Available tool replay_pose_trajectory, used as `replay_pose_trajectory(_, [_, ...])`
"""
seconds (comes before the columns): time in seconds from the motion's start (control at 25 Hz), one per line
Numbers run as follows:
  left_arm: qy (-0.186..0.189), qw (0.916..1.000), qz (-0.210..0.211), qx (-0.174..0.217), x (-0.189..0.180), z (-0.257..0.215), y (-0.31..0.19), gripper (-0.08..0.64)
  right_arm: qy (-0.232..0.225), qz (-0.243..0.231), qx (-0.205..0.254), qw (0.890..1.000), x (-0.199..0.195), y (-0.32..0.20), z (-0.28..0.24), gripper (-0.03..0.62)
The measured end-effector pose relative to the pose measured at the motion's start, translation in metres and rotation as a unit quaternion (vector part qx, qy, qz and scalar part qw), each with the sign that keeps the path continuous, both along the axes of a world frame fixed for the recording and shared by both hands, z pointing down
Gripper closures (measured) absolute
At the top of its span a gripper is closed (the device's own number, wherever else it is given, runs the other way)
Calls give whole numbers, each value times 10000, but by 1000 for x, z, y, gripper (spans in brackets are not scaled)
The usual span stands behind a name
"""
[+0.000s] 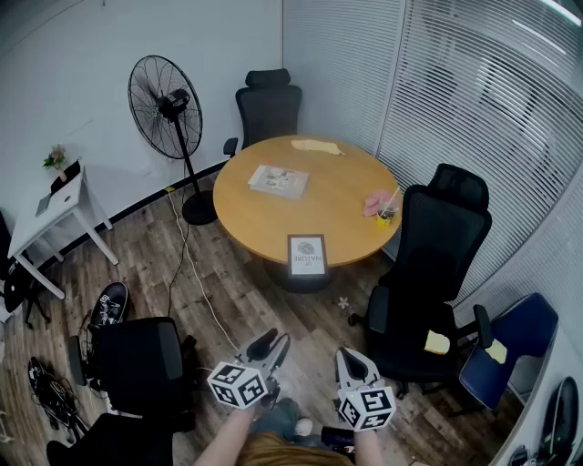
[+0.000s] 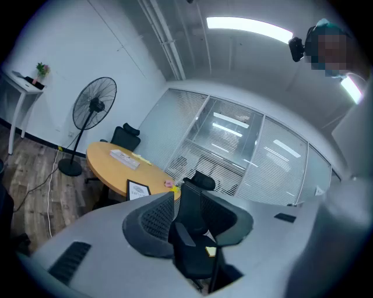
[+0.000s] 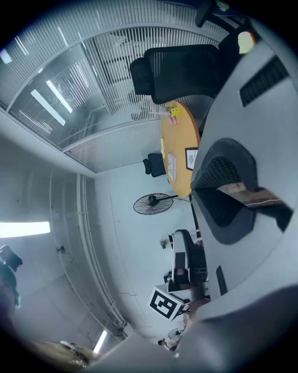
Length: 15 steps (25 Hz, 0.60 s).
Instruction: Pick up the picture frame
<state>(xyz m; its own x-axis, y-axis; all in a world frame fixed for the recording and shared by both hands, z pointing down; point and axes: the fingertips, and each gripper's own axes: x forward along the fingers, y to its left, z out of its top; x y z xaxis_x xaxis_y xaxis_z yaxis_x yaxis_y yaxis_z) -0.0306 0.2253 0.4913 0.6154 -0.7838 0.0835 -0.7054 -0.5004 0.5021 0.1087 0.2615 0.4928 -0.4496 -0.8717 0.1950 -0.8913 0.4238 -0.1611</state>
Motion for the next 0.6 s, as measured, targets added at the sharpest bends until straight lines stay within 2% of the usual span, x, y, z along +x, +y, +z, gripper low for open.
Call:
replay_pose_trajectory(0.16, [-171,9998,-136,-31,-1,3,3,410,104,19,121,9999,6,7,-5,580])
replay_pose_trajectory(0.6, [-21,9989,-447,-103,-5,-1,-1,441,420,-131,186,9989,12,4,-7,580])
